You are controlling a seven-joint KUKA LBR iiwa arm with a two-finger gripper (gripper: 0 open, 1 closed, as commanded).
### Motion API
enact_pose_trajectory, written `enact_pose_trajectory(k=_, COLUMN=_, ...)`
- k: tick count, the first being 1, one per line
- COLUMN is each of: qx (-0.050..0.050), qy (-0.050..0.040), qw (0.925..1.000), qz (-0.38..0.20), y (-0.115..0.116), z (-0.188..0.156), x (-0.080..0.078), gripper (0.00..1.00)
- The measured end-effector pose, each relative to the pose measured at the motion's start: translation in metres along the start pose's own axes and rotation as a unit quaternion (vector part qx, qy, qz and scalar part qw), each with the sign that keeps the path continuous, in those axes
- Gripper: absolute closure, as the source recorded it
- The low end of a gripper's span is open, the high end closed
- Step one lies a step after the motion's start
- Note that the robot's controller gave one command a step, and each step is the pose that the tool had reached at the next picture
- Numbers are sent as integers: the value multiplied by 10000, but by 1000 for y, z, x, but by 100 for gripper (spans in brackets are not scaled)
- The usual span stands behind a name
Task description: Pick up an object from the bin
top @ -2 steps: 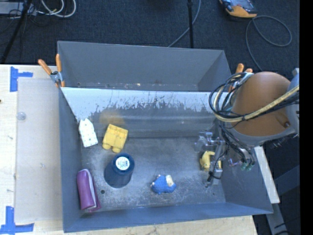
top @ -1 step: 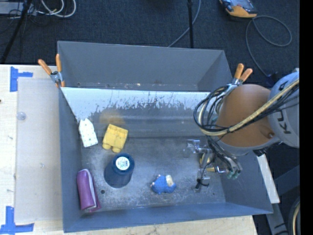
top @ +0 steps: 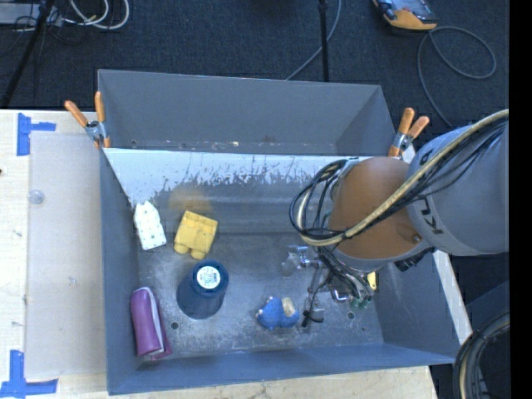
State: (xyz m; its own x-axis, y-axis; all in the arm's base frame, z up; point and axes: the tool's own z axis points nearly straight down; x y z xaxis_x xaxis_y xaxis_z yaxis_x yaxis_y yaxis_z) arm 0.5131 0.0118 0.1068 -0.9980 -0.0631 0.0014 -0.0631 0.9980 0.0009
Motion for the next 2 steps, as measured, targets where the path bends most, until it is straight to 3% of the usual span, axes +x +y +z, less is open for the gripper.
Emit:
enact_pose_trajectory(k=1, qx=15, qy=-36, qw=9999, qz=-118, y=37, z=26, x=26, gripper=100)
enact_pose_trajectory(k=2, qx=16, qy=-36, qw=9999, qz=-120, y=37, z=26, x=26, gripper=100)
